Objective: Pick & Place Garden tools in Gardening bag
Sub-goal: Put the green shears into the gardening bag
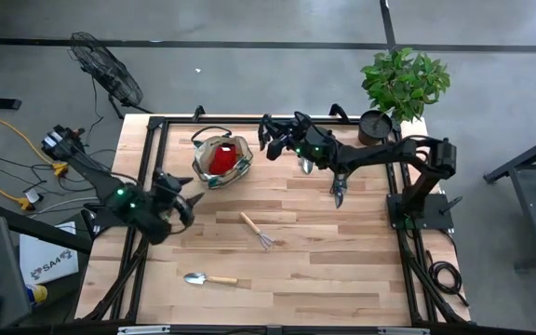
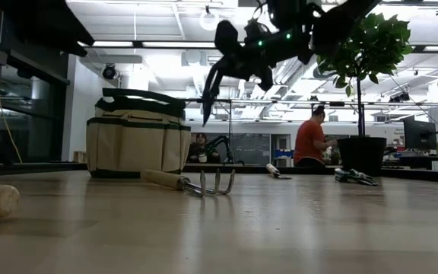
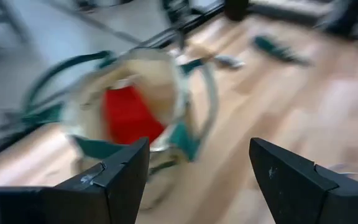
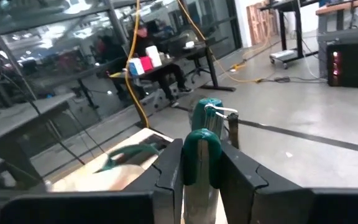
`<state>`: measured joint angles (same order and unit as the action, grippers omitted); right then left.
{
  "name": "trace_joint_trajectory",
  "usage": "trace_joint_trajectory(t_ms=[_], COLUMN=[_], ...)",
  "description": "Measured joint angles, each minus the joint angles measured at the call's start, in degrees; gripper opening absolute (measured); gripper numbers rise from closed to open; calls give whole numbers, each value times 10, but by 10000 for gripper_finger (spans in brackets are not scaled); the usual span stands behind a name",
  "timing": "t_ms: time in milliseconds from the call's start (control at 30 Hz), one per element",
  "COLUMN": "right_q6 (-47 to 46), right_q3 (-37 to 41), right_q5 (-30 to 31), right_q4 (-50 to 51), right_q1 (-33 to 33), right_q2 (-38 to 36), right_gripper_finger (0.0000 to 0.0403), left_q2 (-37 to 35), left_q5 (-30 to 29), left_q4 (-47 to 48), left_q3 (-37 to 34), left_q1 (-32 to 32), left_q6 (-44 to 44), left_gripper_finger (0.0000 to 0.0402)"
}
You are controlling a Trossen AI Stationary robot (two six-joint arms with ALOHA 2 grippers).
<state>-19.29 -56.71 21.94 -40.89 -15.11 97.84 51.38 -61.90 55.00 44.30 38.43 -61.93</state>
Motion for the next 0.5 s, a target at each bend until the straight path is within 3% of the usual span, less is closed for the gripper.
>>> trace_joint_trajectory(t_ms=[300,500], right_q6=[3,0], right_q3=[0,0], right_q5=[-12,-20], right_q4=[-45,-51], right_q1=[-6,-12], right_q2=[10,10], right_gripper_finger=[63,63], left_q2=[-229,-369], left_q5=[30,69], left_q4=[-188,-372], left_q3=[-150,-258], left_q1=[10,10], left_q6=[158,328], left_gripper_finger=[269,269])
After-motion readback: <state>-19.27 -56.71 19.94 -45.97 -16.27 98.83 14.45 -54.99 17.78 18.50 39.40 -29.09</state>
